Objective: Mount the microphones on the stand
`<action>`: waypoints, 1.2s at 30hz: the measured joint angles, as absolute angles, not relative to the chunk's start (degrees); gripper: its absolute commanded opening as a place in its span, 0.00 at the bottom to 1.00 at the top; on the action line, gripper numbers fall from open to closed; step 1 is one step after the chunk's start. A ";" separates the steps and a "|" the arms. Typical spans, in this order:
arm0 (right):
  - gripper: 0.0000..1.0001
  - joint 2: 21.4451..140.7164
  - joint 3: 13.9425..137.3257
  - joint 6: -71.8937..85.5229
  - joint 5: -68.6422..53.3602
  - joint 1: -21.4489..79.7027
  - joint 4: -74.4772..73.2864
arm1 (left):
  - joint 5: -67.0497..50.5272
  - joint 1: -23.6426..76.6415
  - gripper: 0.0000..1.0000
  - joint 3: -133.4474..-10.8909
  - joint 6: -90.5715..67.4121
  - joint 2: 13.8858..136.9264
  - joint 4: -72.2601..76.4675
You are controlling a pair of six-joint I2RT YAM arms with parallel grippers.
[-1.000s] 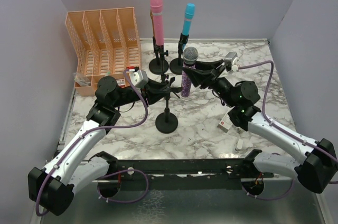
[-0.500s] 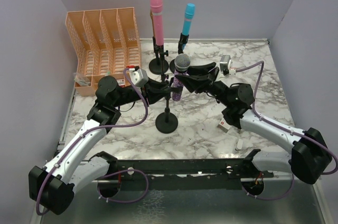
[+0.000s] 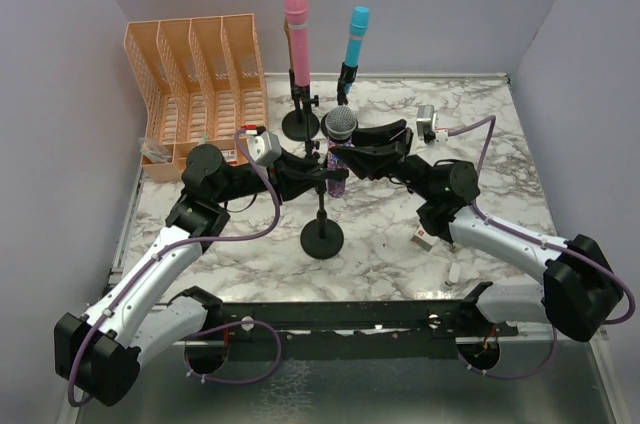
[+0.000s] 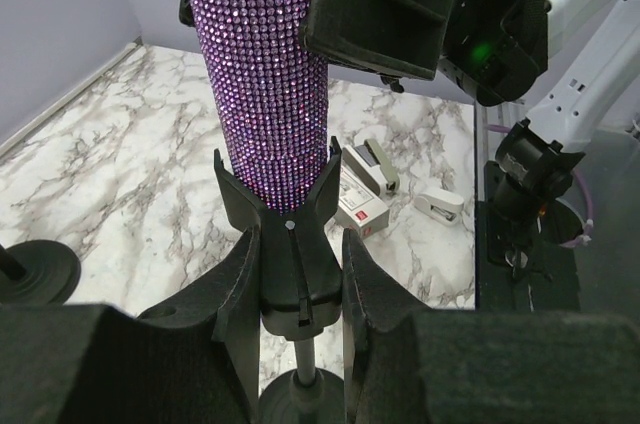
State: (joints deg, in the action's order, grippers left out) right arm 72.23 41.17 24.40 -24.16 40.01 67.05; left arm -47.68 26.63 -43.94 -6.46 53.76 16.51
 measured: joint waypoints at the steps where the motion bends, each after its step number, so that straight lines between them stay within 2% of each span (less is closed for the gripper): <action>1: 0.01 72.44 41.17 24.73 -24.53 39.99 67.44 | -48.21 26.63 0.00 -43.90 -6.66 53.78 16.51; 7: 0.06 74.61 41.17 27.00 -26.20 39.88 71.59 | -49.06 26.63 0.00 -43.90 -6.85 53.78 16.51; 9: 0.10 75.13 41.17 27.44 -26.74 39.77 72.73 | -49.15 26.63 0.03 -43.90 -6.85 53.80 16.49; 12: 0.16 75.33 41.17 27.64 -27.29 39.72 73.47 | -49.34 26.63 0.20 -43.90 -6.85 53.80 16.47; 14: 0.25 75.33 41.17 27.64 -27.38 39.72 73.56 | -49.45 26.63 0.42 -43.90 -6.85 53.80 16.45; 17: 0.37 75.33 41.17 27.75 -27.33 39.72 73.58 | -49.41 26.63 0.64 -43.90 -6.81 53.78 16.21; 20: 0.46 75.18 41.15 28.49 -27.27 40.14 73.63 | -48.82 26.63 0.77 -43.90 -6.79 53.78 16.05; 27: 0.64 72.25 40.91 28.45 -23.44 40.38 69.78 | -47.20 26.63 0.82 -43.90 -6.04 53.01 15.90; 36: 0.69 68.20 41.50 25.85 -21.63 40.42 57.98 | -45.69 26.61 0.82 -43.88 -4.27 52.21 13.69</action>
State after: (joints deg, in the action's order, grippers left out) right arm 68.20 41.50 25.85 -21.63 40.42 57.98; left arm -45.69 26.61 -43.88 -4.27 52.21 13.69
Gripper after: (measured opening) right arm 0.680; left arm 0.834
